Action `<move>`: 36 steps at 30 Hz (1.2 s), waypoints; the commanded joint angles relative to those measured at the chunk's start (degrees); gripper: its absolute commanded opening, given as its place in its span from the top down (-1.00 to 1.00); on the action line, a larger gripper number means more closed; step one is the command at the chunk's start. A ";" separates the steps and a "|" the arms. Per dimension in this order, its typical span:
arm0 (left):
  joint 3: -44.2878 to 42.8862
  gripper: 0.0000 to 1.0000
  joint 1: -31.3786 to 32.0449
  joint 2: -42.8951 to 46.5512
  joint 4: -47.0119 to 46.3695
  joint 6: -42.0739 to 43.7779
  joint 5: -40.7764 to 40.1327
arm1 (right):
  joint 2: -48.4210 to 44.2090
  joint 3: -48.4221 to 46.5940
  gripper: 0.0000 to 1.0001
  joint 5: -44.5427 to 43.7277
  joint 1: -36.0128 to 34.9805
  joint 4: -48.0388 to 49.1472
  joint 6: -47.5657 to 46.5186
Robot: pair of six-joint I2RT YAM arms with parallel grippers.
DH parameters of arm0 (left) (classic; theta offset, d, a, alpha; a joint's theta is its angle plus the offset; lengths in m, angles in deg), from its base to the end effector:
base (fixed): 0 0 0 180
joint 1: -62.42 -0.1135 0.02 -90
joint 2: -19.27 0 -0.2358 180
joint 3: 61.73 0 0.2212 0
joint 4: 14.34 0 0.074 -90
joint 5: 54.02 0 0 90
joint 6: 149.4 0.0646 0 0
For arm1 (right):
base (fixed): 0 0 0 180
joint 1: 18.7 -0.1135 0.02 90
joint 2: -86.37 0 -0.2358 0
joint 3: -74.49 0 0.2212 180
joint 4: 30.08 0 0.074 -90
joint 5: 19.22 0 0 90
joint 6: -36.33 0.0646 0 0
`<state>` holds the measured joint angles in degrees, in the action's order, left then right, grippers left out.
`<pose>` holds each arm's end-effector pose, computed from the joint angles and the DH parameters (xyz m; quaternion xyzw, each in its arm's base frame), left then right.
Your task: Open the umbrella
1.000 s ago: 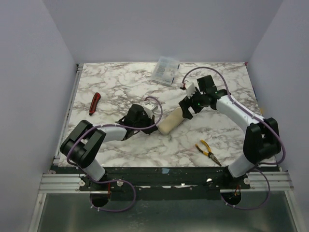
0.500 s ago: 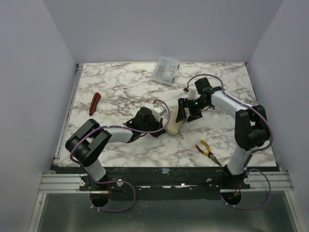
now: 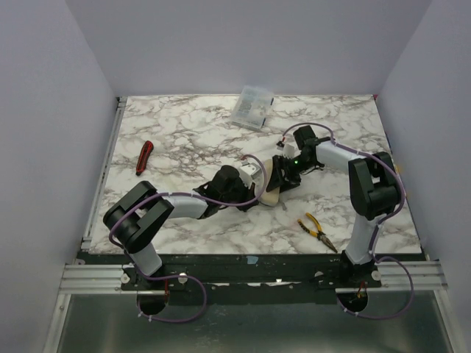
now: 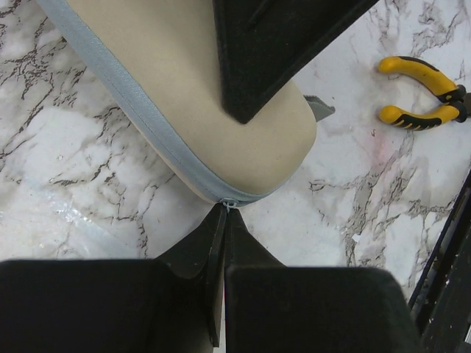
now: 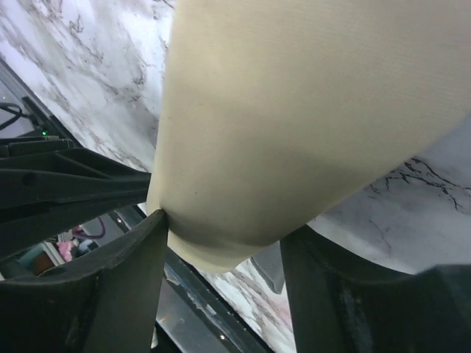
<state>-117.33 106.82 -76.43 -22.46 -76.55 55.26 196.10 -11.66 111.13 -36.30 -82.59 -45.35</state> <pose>0.2188 -0.2441 0.1342 0.2820 0.8188 -0.3705 0.3359 0.3038 0.1402 0.1274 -0.1170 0.9253 0.3591 0.0340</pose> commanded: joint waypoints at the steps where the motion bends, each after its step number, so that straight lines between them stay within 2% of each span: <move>1: -2.07 1.00 0.33 0.20 -0.60 2.03 -1.81 | 2.92 0.90 -0.02 -2.12 0.03 0.11 -2.92; 6: -2.05 1.00 -0.17 1.21 -0.02 5.41 -2.61 | 4.66 0.38 0.33 -3.82 0.03 -1.74 -7.76; 12: -4.40 1.00 -2.91 -0.27 0.48 7.76 -4.41 | 6.31 -1.10 0.48 -3.90 0.03 -3.40 -13.35; 22: -9.67 1.00 -7.08 -2.78 2.02 11.04 -3.91 | 7.09 -3.95 0.48 -3.26 0.07 -6.48 -19.86; 29: -8.83 1.00 -7.32 -3.06 3.06 3.79 -2.81 | 9.48 -14.63 0.37 -7.06 0.03 -6.53 -25.84; 32: -5.00 1.00 -8.36 -1.42 -0.40 2.23 0.03 | 11.71 -18.77 0.24 -6.69 0.04 -10.15 -27.44; 33: -3.88 0.89 -8.47 -0.43 -1.10 2.93 0.95 | 12.19 -19.64 0.14 -6.68 0.01 -11.09 -27.54; 34: -2.70 0.63 -8.48 0.44 -1.23 3.77 1.43 | 12.38 -19.91 0.00 -6.52 0.03 -11.65 -27.77; 36: -0.55 0.29 -8.55 2.03 -2.08 4.48 2.39 | 11.96 -20.02 -0.20 -6.36 0.03 -12.25 -27.94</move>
<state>-122.09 98.80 -78.07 -21.57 -72.28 53.87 206.13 -30.85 109.82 -36.48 -91.88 -69.13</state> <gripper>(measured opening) 0.177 0.521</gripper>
